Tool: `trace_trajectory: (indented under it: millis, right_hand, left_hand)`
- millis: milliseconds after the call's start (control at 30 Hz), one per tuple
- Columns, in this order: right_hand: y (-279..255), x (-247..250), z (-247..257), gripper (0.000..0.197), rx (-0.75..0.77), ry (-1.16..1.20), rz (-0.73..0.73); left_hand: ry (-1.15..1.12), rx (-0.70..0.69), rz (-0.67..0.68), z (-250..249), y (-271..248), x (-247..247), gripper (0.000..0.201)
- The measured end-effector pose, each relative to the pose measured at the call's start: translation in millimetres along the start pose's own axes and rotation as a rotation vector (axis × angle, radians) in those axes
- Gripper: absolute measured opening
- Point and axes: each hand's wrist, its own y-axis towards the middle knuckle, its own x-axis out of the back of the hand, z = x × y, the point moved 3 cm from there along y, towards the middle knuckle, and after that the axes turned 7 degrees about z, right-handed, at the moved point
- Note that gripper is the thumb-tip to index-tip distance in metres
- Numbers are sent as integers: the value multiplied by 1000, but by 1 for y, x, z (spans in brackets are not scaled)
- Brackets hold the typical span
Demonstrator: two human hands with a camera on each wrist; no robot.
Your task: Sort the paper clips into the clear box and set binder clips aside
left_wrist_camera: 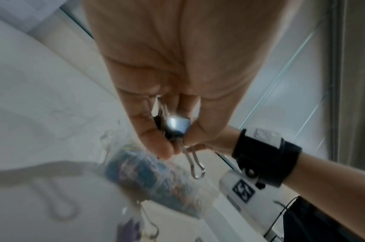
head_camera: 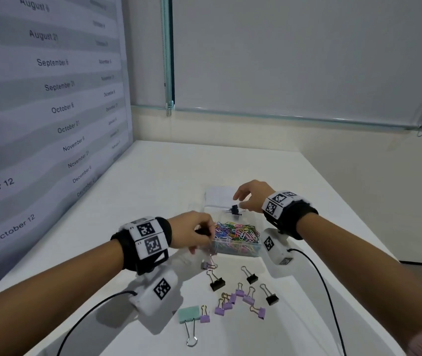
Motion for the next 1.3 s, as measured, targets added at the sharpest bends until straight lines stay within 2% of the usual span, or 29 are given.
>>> trace_trajectory:
  millis: [100,200,267,333,400,500,567,667,767,833,900,1000,1067,1167,1300]
  right_hand:
    - [-12,3,-5,15,31,27,-11]
    - [-35,7,-4,27,84,-6,-12]
    - [-54,6,-1,28,113,-38,35]
    - [-73,1,2,21,131,-43,109]
    - [-90,-5,3,15,162,-60,178]
    - [-108,-17,0,5,181,-86,292]
    - [-117,-26,-7,17,150,-78,366]
    - [-128,-37,-19,52,68,-80,460]
    - [-138,-47,-23,88,57,-182,511]
    - [-139,-53,-21,102,77,-207,502]
    - [-139,-60,-18,107,98,-197,484]
    - [-134,-68,-10,104,126,-168,458]
    - [-131,-72,-3,101,150,-140,444]
    - [-127,-77,7,84,181,-126,439]
    - [-122,-79,19,56,242,-96,418]
  left_hand:
    - [-39,-49,-99,-10,13,20,13]
    - [-46,-58,-227,-17,34,37,10]
    - [-43,-48,-302,-19,51,44,10]
    - [-49,-20,-354,-18,67,49,15]
    - [-41,26,-352,-15,80,49,24]
    - [8,99,-281,-8,88,47,38]
    - [35,105,-267,-6,84,47,41]
    - [72,70,-260,-8,61,48,34]
    - [171,73,-131,-10,28,35,27]
    - [231,111,4,-9,4,17,42]
    - [267,181,145,-4,-17,-3,73]
    - [276,219,230,-2,-41,-25,106]
    - [279,206,231,-4,-49,-34,115]
    - [391,163,257,-7,-55,-50,112]
    - [532,137,214,-2,-50,-68,89]
